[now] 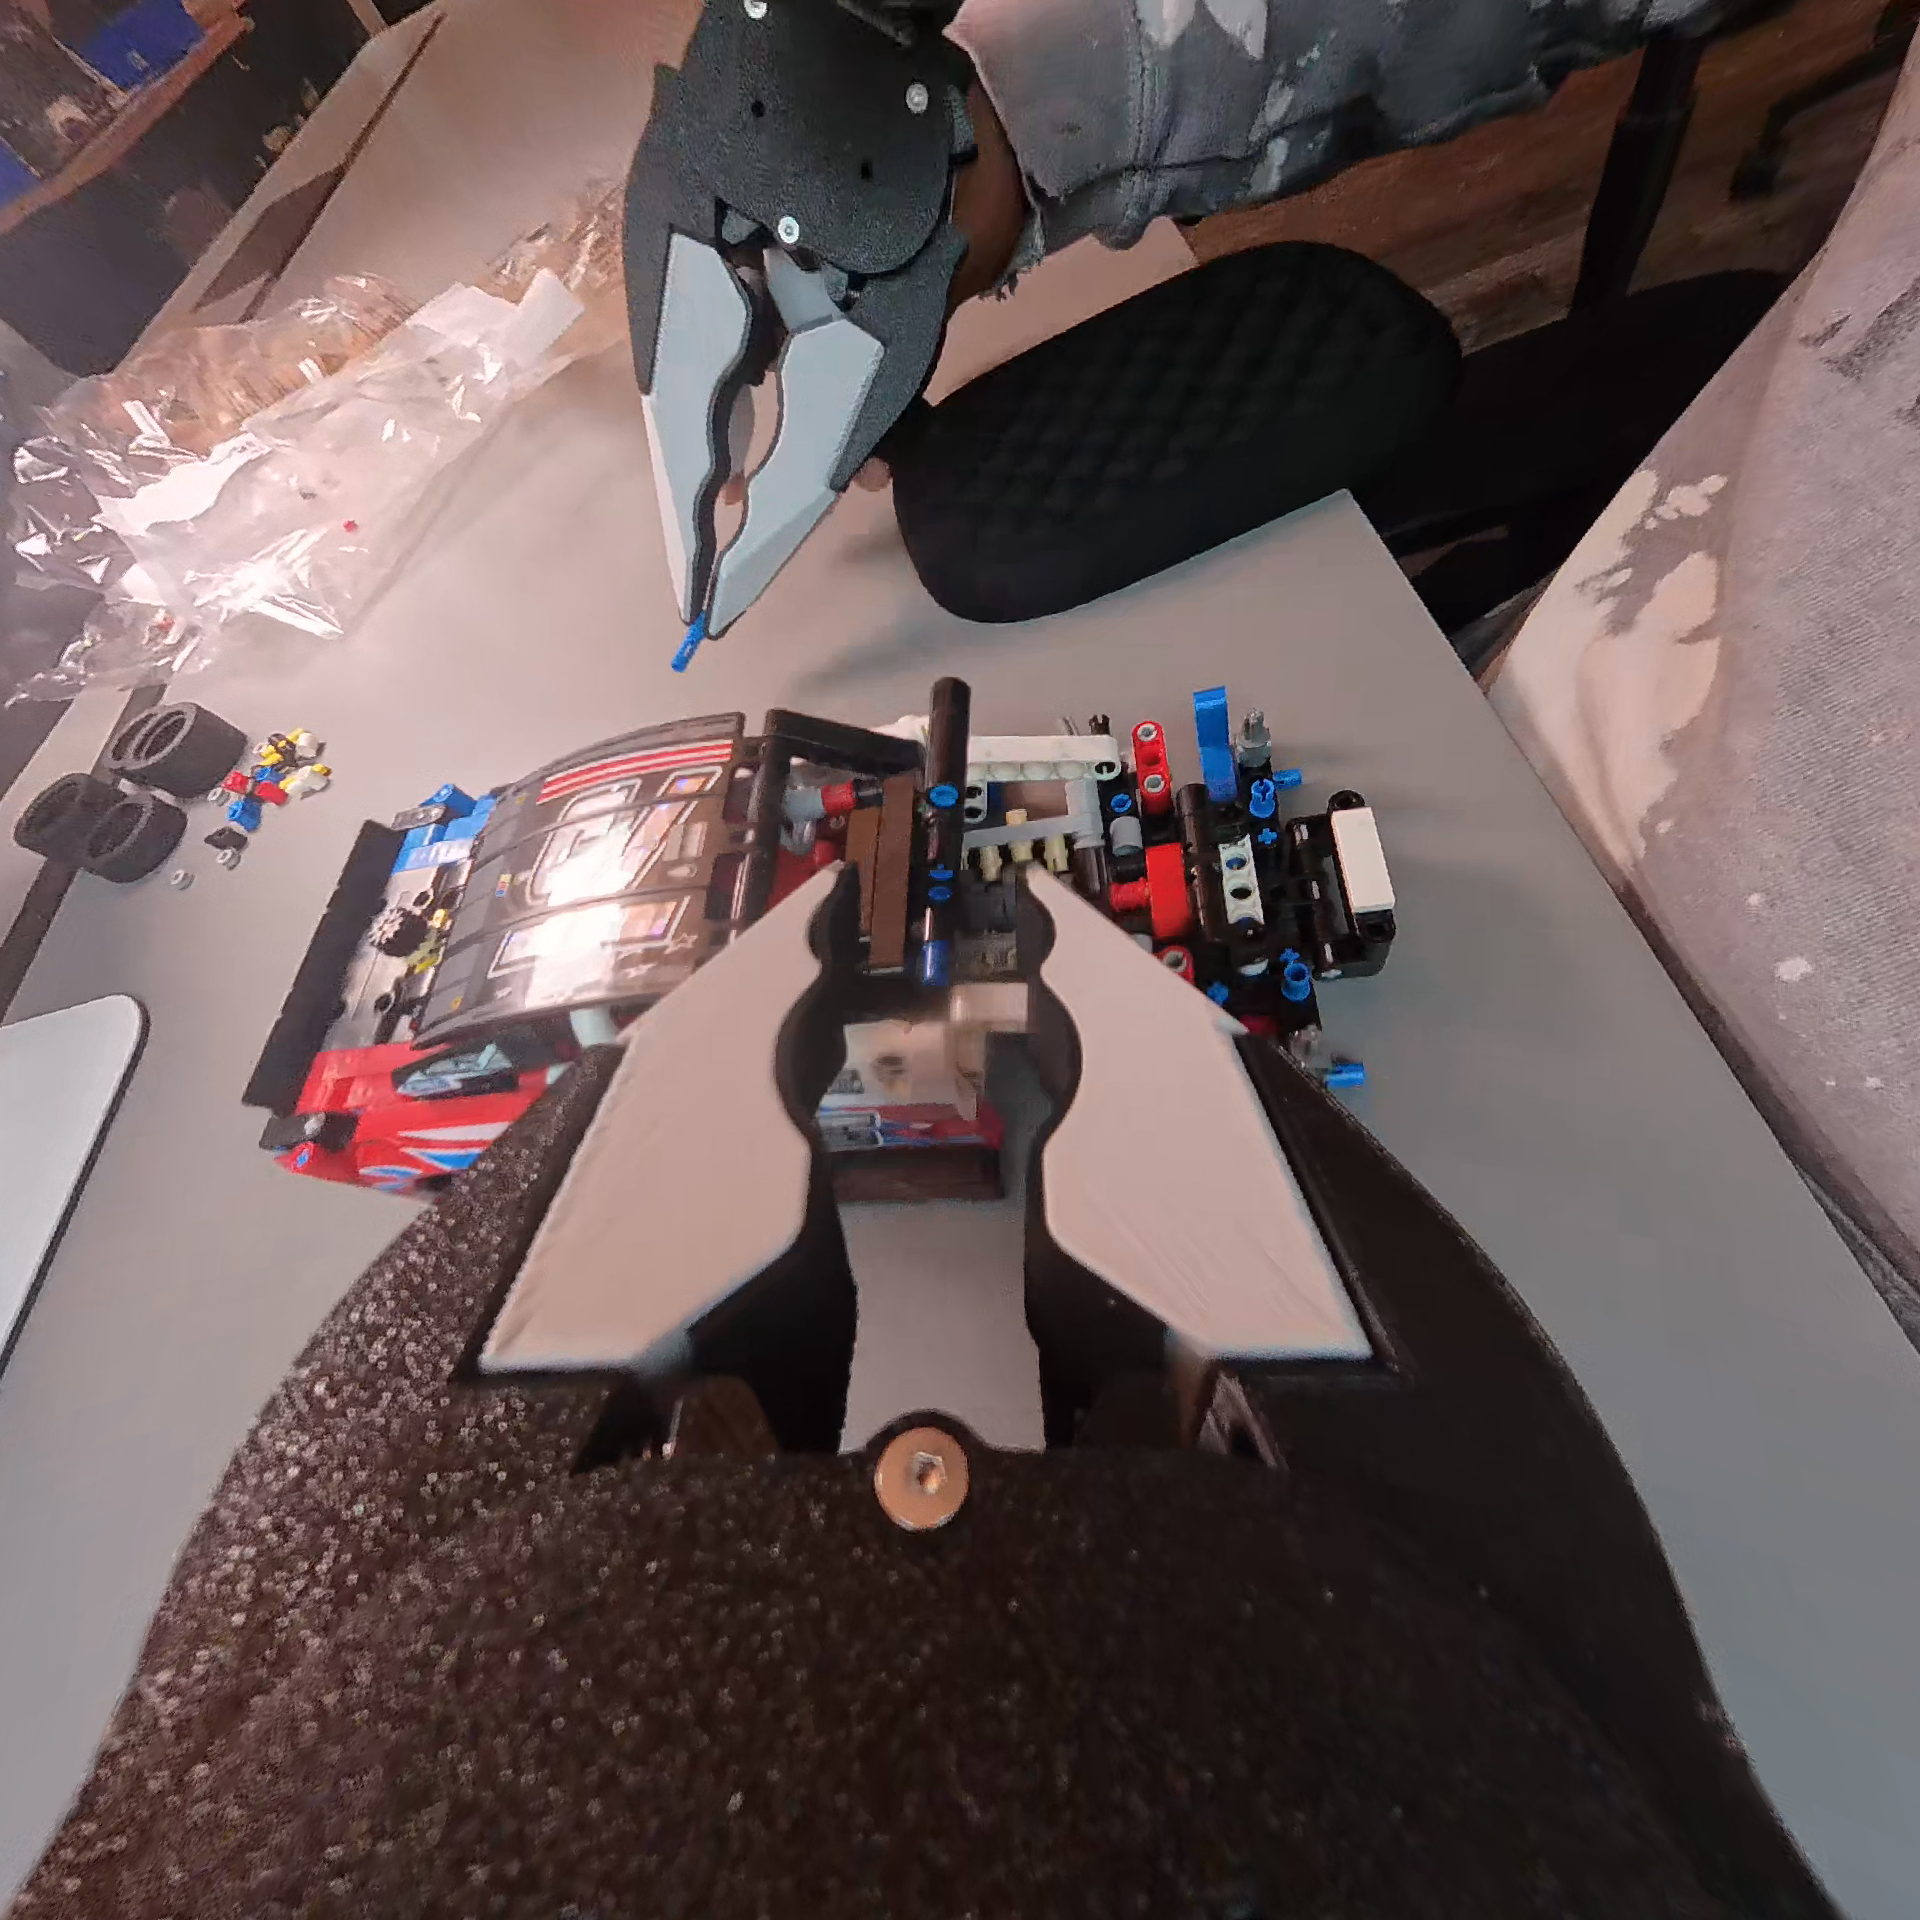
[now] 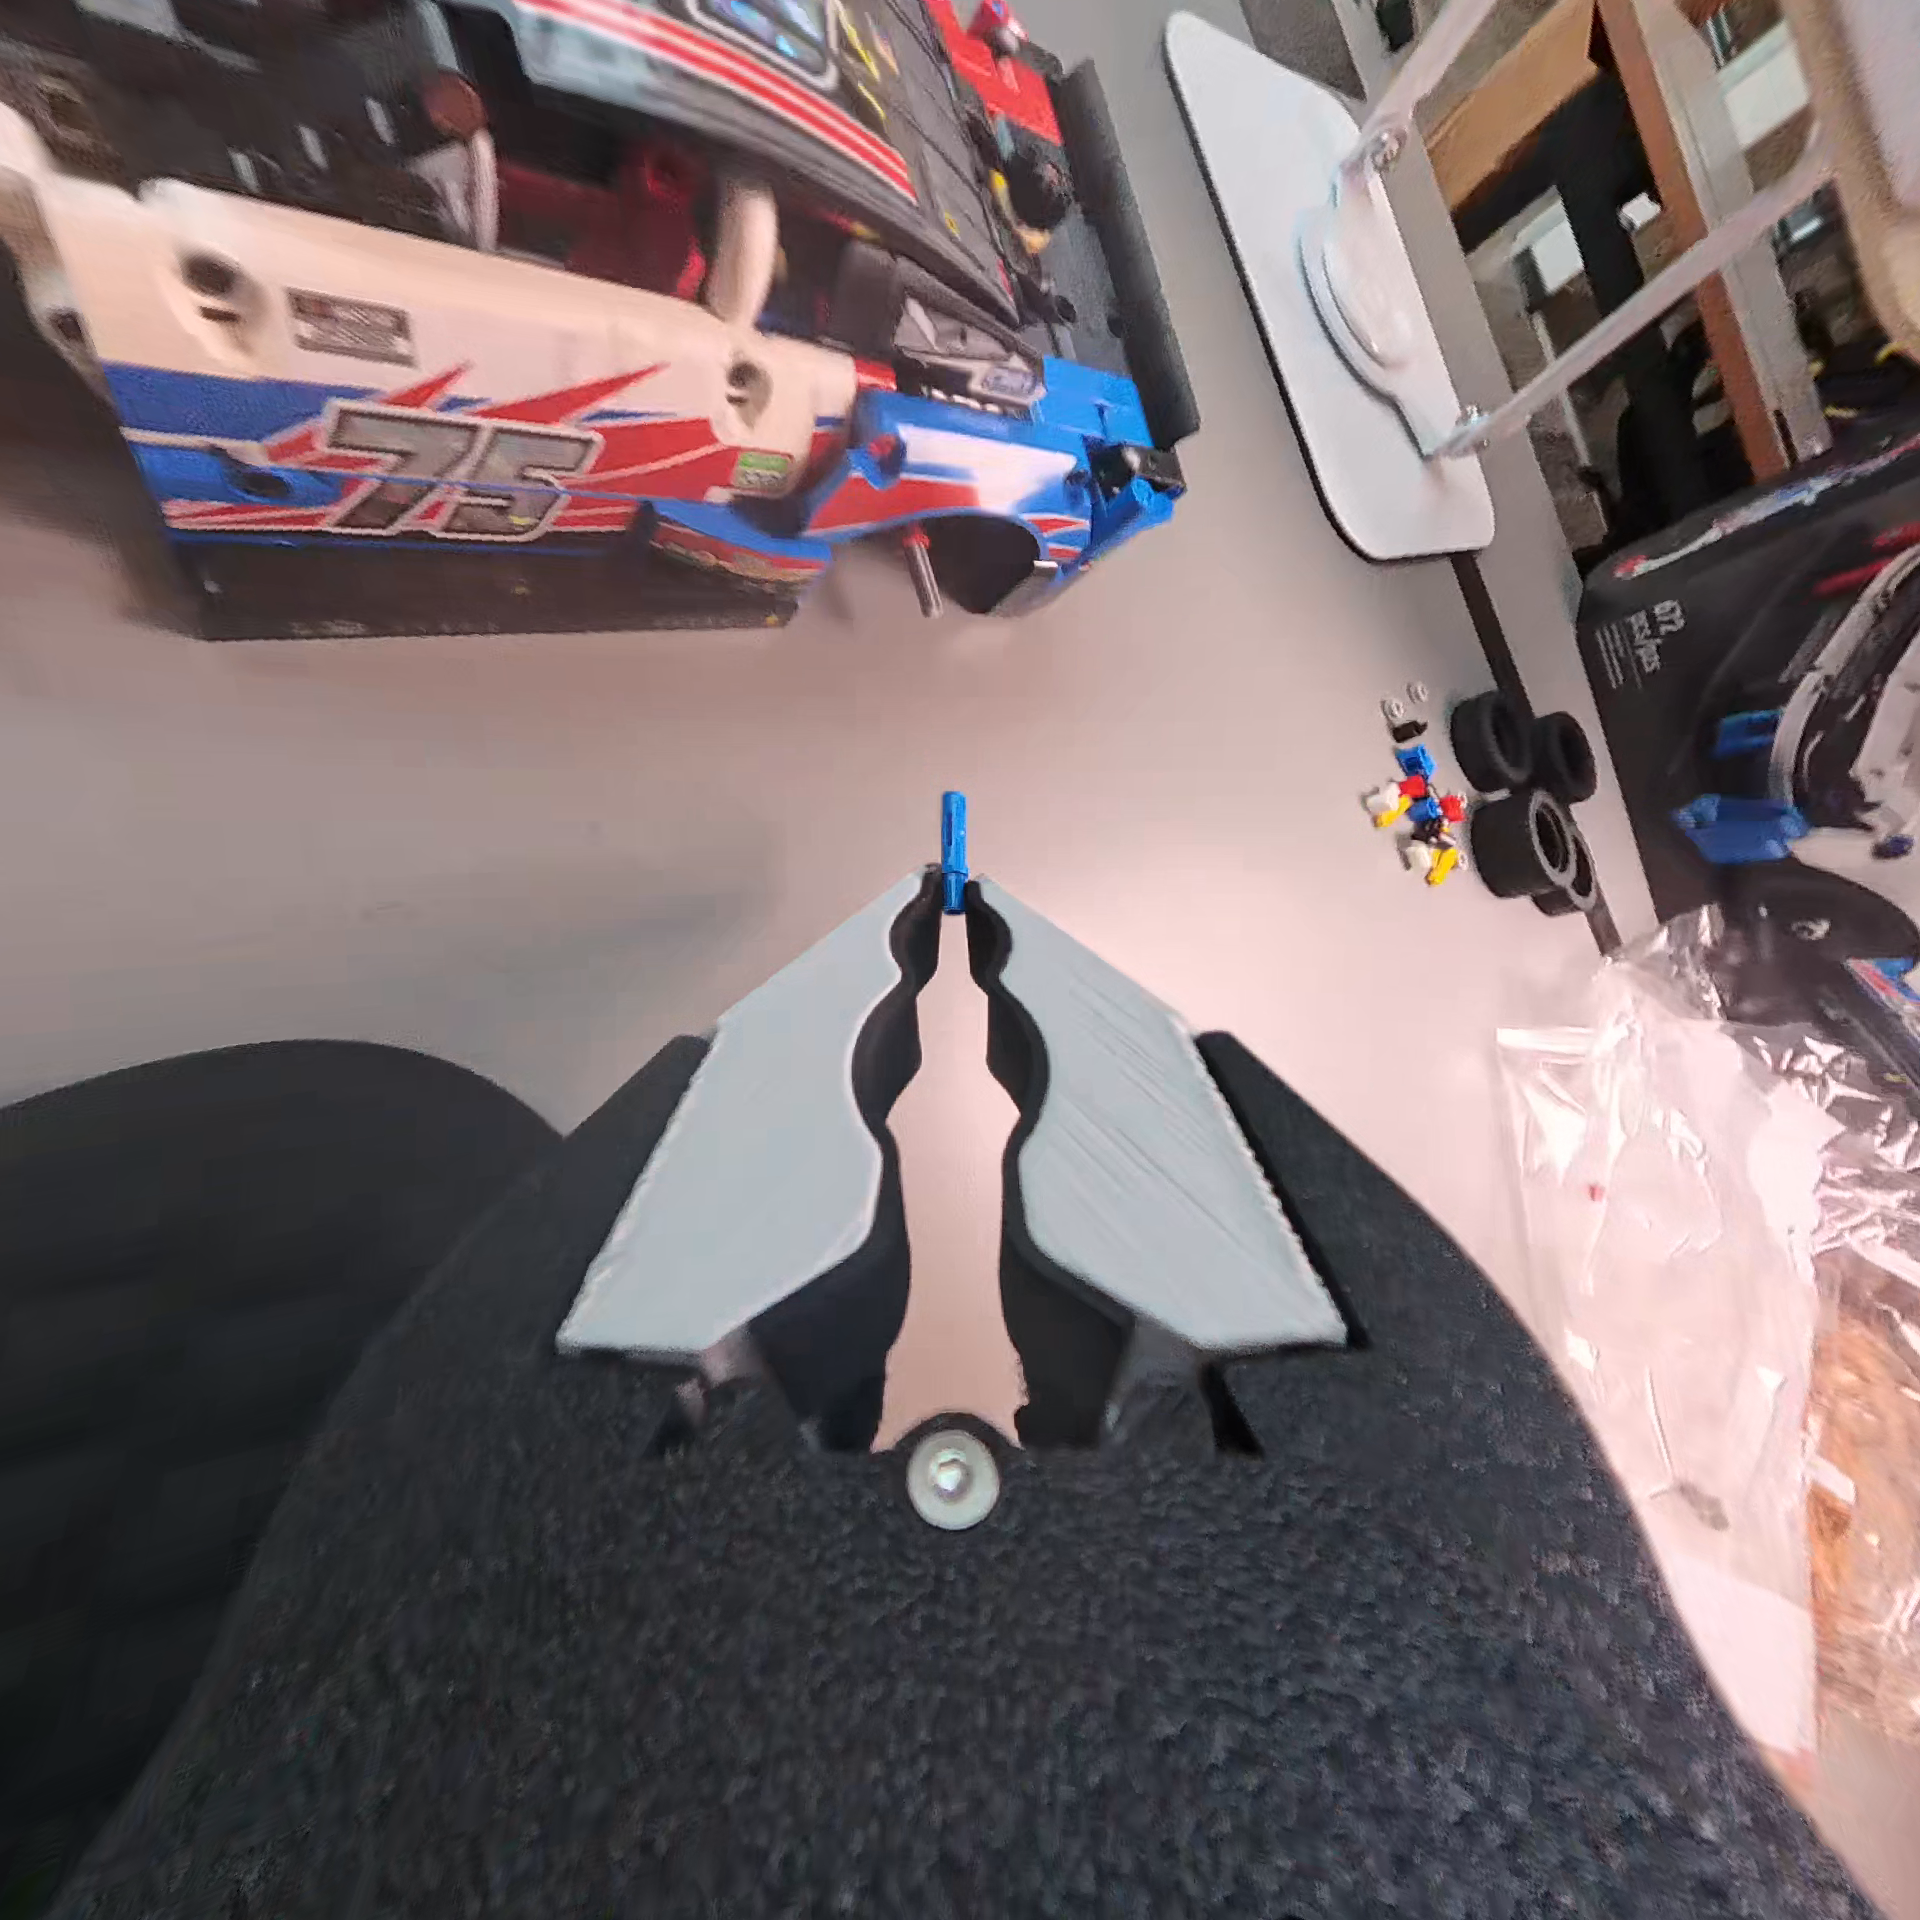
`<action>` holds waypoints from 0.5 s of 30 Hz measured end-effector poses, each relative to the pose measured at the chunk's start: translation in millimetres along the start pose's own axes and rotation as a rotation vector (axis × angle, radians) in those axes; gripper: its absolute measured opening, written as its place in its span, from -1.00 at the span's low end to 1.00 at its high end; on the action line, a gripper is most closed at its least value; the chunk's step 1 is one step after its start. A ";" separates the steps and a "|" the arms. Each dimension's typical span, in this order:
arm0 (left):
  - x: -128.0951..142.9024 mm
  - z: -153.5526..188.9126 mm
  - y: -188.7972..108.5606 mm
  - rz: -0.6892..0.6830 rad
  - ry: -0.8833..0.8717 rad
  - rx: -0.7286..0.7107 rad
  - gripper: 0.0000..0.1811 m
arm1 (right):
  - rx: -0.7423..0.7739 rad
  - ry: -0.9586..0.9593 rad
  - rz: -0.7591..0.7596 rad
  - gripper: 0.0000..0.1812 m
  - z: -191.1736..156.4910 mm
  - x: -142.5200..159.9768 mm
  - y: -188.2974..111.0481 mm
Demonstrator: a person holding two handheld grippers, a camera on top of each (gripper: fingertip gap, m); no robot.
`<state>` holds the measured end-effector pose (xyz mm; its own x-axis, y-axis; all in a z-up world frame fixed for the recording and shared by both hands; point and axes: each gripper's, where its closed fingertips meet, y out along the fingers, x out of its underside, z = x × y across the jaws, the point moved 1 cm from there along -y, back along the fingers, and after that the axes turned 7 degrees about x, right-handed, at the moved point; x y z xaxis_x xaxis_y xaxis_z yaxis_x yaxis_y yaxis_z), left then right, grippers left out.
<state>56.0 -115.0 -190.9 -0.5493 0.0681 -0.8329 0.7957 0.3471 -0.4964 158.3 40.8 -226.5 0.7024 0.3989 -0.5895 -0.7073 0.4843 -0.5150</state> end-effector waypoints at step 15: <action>-11.4 -61.9 -32.6 0.208 -0.229 -0.239 -0.56 | -0.147 0.164 0.430 -0.96 -2.7 -128.9 -16.3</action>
<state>20.5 -69.2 -150.1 -0.2898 -0.0411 -0.9562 0.7875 0.5576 -0.2626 79.1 -20.6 -143.7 0.3304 0.4048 -0.8526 -0.9429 0.1828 -0.2786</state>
